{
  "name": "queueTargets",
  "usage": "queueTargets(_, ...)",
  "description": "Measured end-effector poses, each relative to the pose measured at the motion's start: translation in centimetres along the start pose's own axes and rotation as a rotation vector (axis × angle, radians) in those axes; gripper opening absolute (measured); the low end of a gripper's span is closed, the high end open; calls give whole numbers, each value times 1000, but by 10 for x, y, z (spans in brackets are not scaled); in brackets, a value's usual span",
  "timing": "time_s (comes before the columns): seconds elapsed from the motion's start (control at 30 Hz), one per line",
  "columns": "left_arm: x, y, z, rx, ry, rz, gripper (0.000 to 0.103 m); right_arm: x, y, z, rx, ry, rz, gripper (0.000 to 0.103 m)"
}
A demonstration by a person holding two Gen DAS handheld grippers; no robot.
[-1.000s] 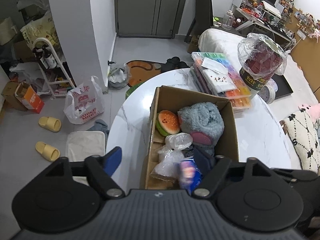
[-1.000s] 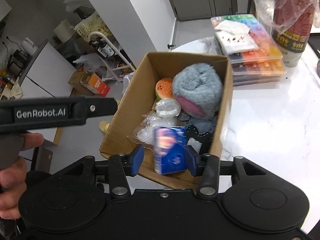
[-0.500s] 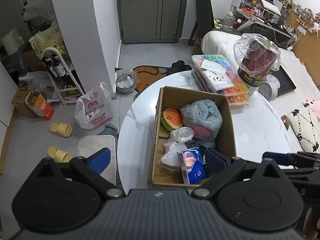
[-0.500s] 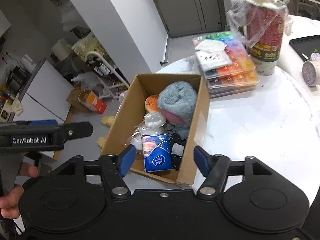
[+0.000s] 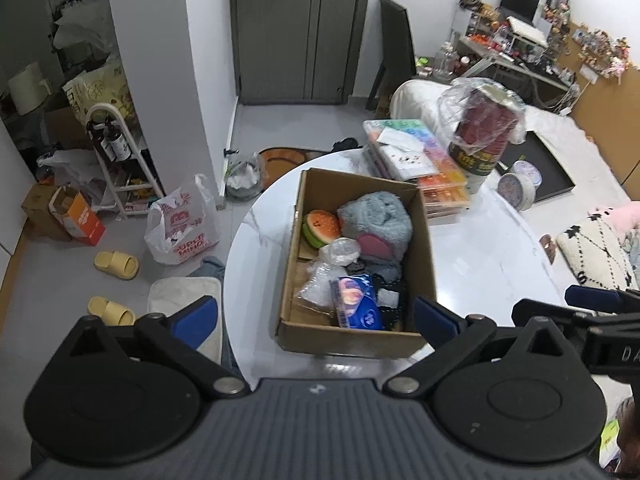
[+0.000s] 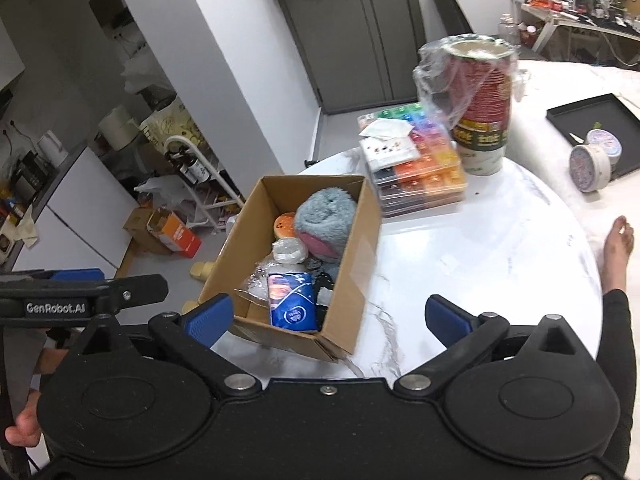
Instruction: Organize soft objects
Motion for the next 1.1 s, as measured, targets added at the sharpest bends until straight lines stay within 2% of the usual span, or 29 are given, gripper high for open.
queueTargets(0.33, 6, -31, -21, 24, -15, -7, 103, 1, -36, -14, 58, 26, -29, 103)
queueTargets(0.53, 7, -49, -27, 48, -13, -10, 103, -5, -57, -18, 98, 15, -5, 103)
queueTargets(1.1, 13, -102, -50, 139, 1, 23, 103, -22, -99, -43, 156, -30, -17, 103)
Point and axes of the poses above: each gripper's, at about its wrist camera, not at the fingertips, and y roughly the way its jaws point, x to its right, z to its top, the point moved 2 cm from there along y, roughly the way its jaws point, and after that the axes turned 5 degrees about z, right-handed, at the moved point
